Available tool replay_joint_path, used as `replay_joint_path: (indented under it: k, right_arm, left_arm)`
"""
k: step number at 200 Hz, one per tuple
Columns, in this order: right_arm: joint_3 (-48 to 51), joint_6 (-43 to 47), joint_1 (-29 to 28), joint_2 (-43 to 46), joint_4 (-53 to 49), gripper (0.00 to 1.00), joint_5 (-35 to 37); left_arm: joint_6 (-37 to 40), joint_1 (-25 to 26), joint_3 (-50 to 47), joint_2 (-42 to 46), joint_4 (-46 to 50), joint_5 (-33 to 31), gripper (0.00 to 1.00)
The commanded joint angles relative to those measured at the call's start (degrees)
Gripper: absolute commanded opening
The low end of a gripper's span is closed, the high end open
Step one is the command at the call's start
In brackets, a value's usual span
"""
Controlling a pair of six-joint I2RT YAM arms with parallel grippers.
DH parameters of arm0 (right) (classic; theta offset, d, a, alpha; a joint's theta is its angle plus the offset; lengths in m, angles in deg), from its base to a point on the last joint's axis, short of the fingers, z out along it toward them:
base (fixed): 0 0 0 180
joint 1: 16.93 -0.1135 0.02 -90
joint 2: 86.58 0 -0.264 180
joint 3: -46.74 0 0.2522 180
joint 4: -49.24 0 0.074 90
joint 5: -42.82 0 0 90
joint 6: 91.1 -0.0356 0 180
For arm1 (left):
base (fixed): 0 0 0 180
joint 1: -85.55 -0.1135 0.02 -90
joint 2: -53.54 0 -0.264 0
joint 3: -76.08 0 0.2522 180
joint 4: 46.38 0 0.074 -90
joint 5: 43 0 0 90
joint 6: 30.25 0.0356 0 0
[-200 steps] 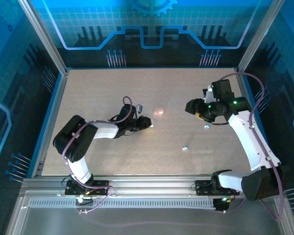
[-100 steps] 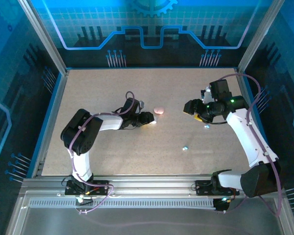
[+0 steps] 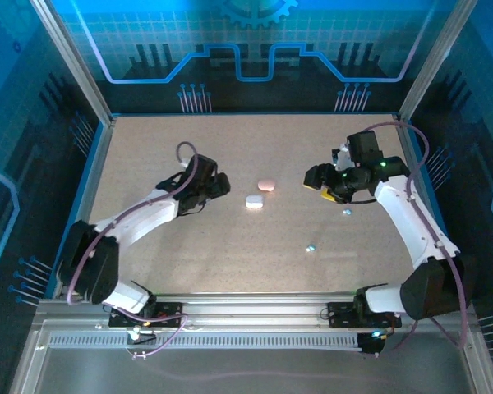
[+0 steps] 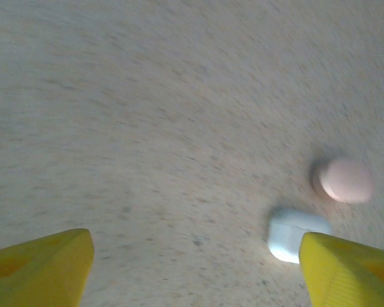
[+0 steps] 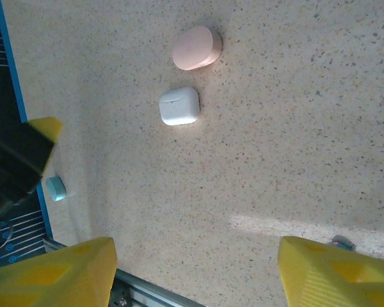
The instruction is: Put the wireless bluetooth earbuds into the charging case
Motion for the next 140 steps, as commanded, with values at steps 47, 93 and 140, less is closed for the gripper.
replay_joint_path:
  k: [47, 93, 140]
  right_arm:
    - [-1.6, 3.5, 0.9, -5.1, 0.6, 0.7, -7.1]
    - [-2.4, 3.9, 0.8, -5.9, 1.1, 0.71, -8.7]
    - [-1.9, 3.7, 0.6, -5.6, 1.3, 0.71, -8.8]
  left_arm:
    - [-12.4, -16.7, -13.0, 19.3, 18.4, -15.7, 0.98]
    - [-7.9, -32.4, -16.7, 26.4, 21.0, -14.4, 0.99]
    - [-2.2, -43.0, -20.0, 23.8, 16.0, -3.9, 0.99]
